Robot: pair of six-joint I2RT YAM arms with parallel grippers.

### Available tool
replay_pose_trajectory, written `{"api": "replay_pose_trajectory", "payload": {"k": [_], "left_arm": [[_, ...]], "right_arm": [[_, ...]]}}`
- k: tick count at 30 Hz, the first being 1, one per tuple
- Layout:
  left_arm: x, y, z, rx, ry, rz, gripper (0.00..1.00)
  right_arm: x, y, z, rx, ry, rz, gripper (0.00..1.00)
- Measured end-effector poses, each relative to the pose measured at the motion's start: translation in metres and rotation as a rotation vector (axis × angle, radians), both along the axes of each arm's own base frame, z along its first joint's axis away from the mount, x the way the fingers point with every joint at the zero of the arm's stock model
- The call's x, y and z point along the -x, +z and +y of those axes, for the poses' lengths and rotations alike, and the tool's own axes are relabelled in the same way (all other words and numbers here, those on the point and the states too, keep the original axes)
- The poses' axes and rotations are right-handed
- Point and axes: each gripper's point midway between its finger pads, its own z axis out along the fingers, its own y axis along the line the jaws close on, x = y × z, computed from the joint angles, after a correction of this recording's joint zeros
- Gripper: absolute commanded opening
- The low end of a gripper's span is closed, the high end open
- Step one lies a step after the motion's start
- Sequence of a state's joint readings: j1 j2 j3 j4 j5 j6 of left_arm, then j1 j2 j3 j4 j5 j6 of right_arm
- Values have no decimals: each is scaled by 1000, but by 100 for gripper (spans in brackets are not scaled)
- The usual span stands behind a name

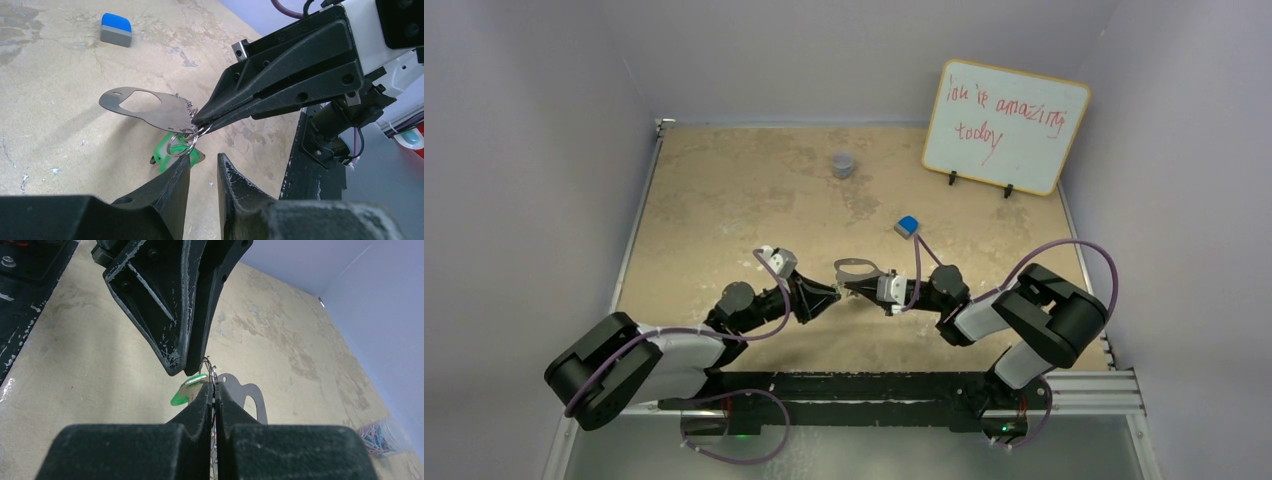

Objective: Remove the keys from the keyring

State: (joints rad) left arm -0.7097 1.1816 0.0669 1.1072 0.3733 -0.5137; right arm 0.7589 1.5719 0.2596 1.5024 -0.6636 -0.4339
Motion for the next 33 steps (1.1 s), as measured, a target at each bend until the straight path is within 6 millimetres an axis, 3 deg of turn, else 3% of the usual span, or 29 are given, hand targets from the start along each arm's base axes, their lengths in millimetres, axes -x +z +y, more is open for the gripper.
{"api": "replay_pose_trajectory", "payload": {"k": [11, 33], "left_arm": [[-8, -7, 0, -2, 34, 17, 24], [-9, 0, 0, 11, 40, -15, 26]], "right_arm": [[1, 0, 0, -2, 2, 16, 0], [3, -1, 0, -4, 11, 33, 0]]}}
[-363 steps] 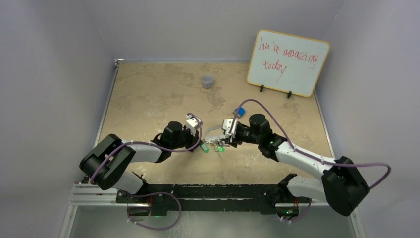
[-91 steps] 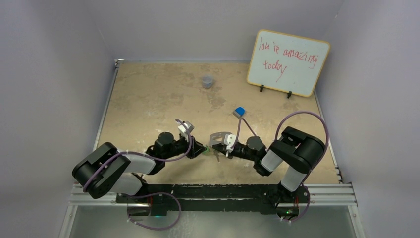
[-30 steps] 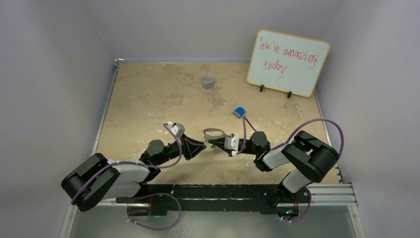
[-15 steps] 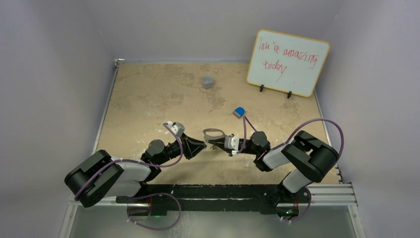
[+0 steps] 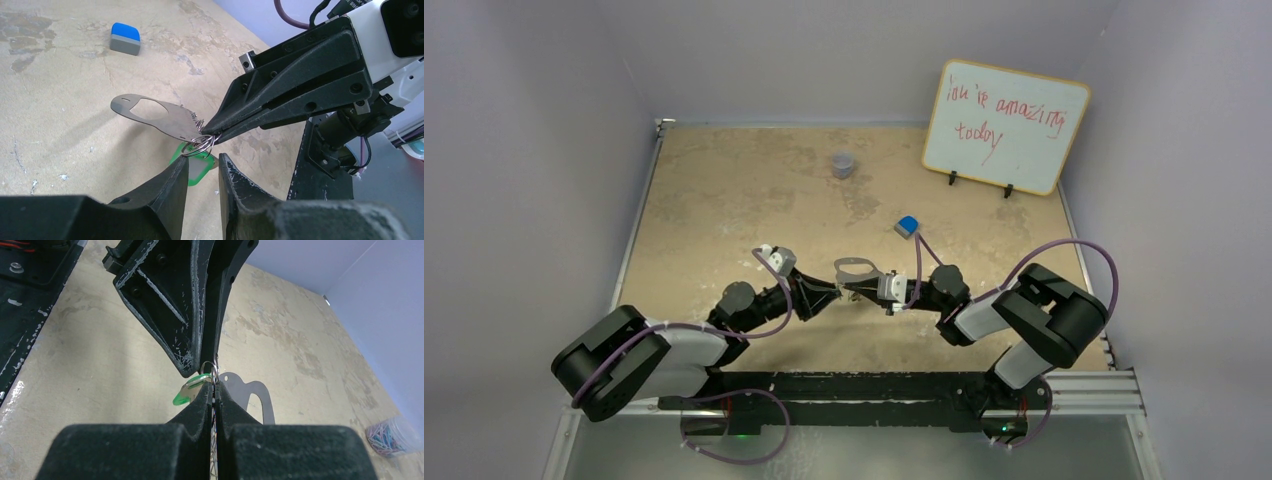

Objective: Remove the keys from the keyring

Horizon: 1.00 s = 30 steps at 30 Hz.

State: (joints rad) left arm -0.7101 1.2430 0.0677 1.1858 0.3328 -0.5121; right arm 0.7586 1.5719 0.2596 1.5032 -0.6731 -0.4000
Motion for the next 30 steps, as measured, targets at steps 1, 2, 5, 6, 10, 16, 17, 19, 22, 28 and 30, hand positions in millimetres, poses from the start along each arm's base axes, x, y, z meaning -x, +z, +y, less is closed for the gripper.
{"api": "replay_pose_trajectory", "payload": {"k": [1, 2, 5, 6, 10, 16, 17, 19, 22, 28, 30], "left_arm": [[0, 1, 0, 1, 0, -2, 26], [0, 1, 0, 1, 0, -3, 26], [-1, 3, -1, 1, -2, -12, 26], [-1, 3, -1, 2, -3, -14, 26], [-2, 7, -3, 7, -7, -21, 24], [-1, 7, -5, 7, -16, -23, 22], [-1, 7, -5, 6, -16, -23, 22], [-1, 7, -5, 5, -16, -22, 23], [-1, 6, -4, 1, -14, -26, 25], [-2, 7, 0, -18, 1, -36, 27], [-2, 7, 1, -25, 7, -39, 27]], "right_arm": [[0, 0, 0, 0, 0, 0, 0], [0, 0, 0, 0, 0, 0, 0], [0, 0, 0, 0, 2, 4, 0], [1, 0, 0, 0, 4, 7, 0], [3, 0, 0, -1, 14, 14, 0], [3, 0, 0, -1, 17, 17, 0], [3, -1, 0, -1, 16, 17, 0], [2, -1, 0, -1, 11, 18, 0], [1, 0, 0, -2, 0, 18, 0], [0, 0, 0, -2, -2, 18, 0], [0, 0, 0, -2, -2, 19, 0]]}}
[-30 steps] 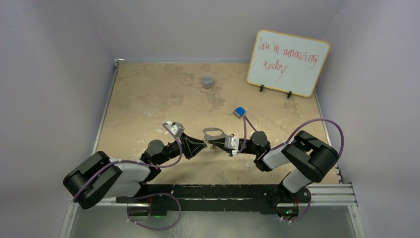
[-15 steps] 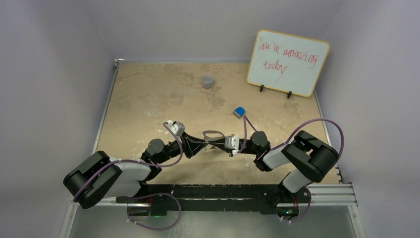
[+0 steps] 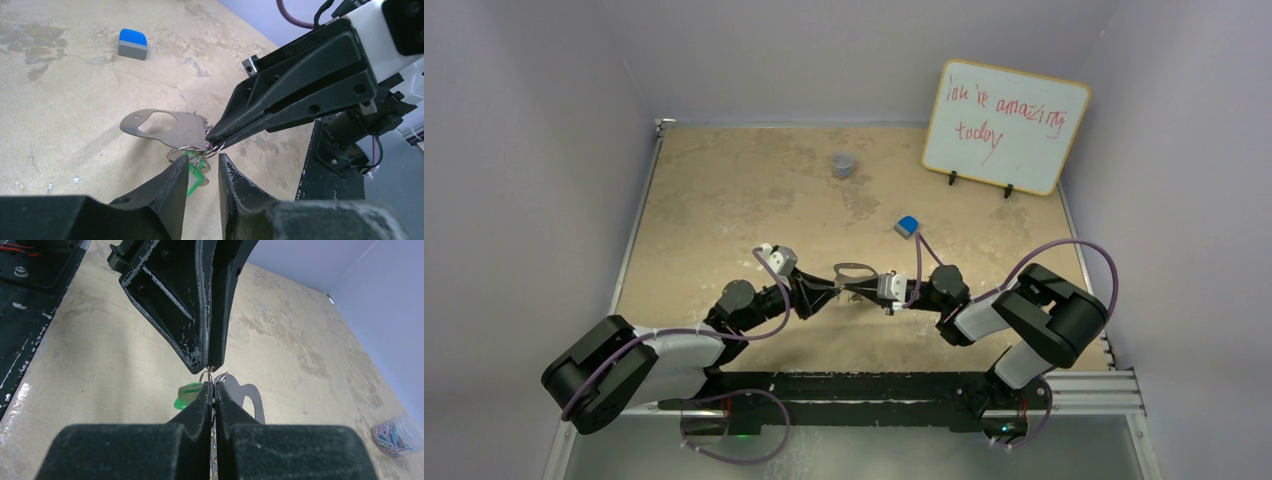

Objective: Remove the keys from the keyring

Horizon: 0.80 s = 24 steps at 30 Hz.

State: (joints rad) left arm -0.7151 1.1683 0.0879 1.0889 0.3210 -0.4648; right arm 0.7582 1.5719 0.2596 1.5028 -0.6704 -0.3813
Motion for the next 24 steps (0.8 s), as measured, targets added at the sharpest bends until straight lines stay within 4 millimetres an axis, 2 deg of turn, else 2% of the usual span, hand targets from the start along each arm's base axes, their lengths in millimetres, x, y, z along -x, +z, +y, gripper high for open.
{"api": "replay_pose_trajectory", "payload": {"k": [8, 24], "left_arm": [[-3, -12, 4, -49, 20, 10, 30], [-2, -25, 2, -106, -3, 22, 27]], "right_arm": [[1, 0, 0, -1, 2, 9, 0], [2, 0, 0, -3, 9, 28, 0]]}}
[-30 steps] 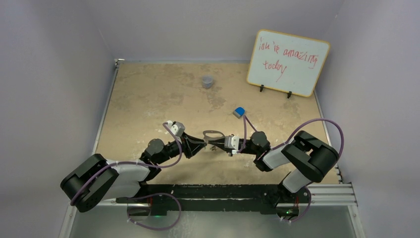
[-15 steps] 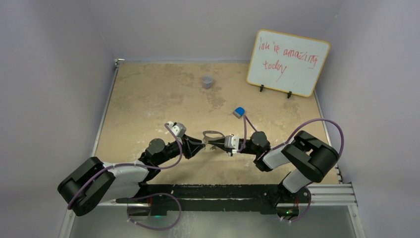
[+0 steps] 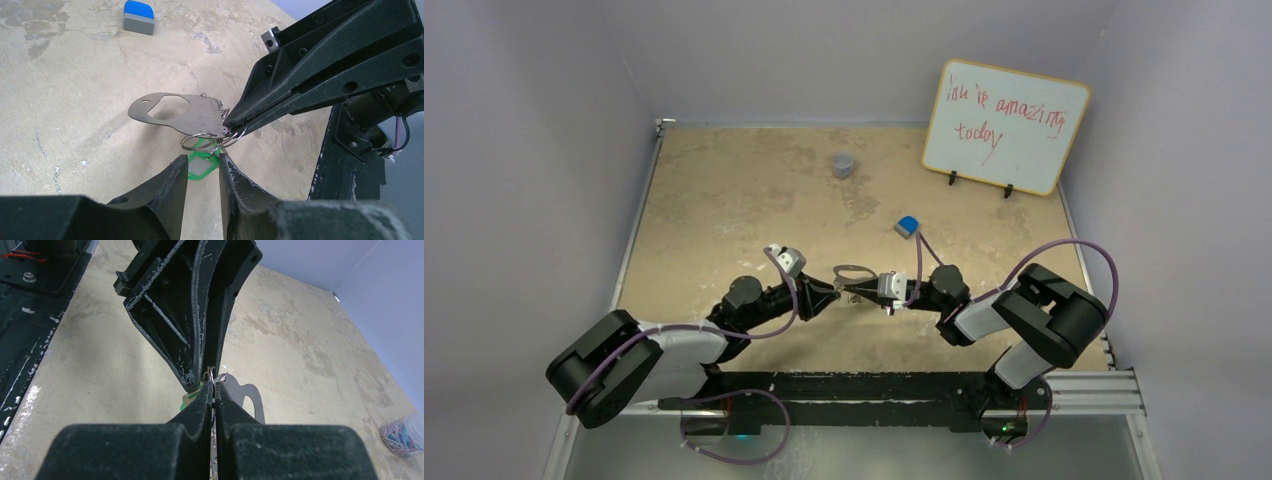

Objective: Remove the keys from the keyring

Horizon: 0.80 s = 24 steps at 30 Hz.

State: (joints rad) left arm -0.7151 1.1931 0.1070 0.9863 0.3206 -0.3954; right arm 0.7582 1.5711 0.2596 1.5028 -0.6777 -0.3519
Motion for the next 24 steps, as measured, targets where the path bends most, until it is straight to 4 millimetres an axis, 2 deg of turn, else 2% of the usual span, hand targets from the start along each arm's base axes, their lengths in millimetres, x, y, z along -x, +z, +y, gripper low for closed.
{"api": "replay_pose_trajectory", "payload": {"k": [13, 18, 24], "left_arm": [[3, 2, -6, 9, -37, -3, 19], [4, 4, -7, 20, -49, -10, 2], [5, -1, -7, 9, -52, 4, 0]], "right_arm": [[4, 0, 1, -1, 21, 18, 0], [4, -1, 1, -1, 21, 21, 0], [-1, -7, -2, 5, 1, 58, 0]]}}
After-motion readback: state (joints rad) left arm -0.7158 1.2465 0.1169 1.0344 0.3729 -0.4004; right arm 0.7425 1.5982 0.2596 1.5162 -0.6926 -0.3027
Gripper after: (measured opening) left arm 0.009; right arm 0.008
